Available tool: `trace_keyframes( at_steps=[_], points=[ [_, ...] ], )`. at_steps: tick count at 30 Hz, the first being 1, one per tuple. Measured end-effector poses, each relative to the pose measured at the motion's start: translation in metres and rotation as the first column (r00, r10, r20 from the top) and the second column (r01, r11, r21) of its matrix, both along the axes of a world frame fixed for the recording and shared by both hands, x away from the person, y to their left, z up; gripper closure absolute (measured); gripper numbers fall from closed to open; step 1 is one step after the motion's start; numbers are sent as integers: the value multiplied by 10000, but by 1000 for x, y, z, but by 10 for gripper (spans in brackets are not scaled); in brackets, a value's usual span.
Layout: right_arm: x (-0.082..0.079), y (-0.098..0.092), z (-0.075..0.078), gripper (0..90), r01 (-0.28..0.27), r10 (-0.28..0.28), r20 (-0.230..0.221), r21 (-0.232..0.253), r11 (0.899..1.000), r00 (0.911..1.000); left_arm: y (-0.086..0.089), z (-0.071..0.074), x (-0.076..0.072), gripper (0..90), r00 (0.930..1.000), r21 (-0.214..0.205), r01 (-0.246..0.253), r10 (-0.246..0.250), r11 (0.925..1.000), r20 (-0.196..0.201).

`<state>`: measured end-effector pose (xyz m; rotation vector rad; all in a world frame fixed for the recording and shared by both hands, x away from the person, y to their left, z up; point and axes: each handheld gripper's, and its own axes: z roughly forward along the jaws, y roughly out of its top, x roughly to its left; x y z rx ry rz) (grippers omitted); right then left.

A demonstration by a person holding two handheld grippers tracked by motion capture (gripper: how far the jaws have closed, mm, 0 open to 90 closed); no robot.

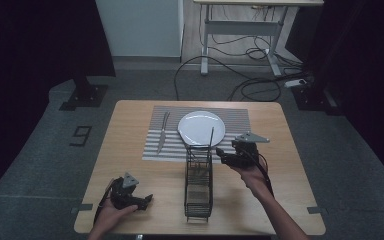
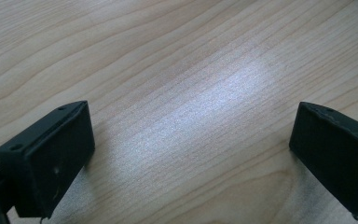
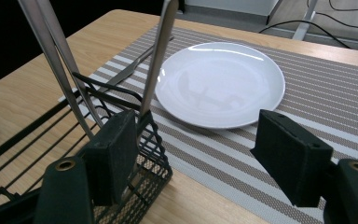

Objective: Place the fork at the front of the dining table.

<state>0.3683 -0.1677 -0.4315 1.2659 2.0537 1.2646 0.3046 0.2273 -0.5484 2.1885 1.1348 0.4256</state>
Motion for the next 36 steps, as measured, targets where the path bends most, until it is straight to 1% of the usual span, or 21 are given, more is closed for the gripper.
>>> trace_keyframes(
  at_steps=[8, 27, 36],
  points=[
    [5, 10, 4, 315, -54, 54, 52, -11, 10000, 10000, 0, 0, 0, 0, 10000, -3, -6, 6, 10000, 0],
    [14, 19, 4, 345, -28, 28, 44, 15, 10000, 10000, 0, 0, 0, 0, 10000, 1, -5, 5, 10000, 1],
    [21, 29, 6, 357, 22, -22, 95, 8, 10000, 10000, 0, 0, 0, 0, 10000, 8, 9, -9, 10000, -3]
  ],
)
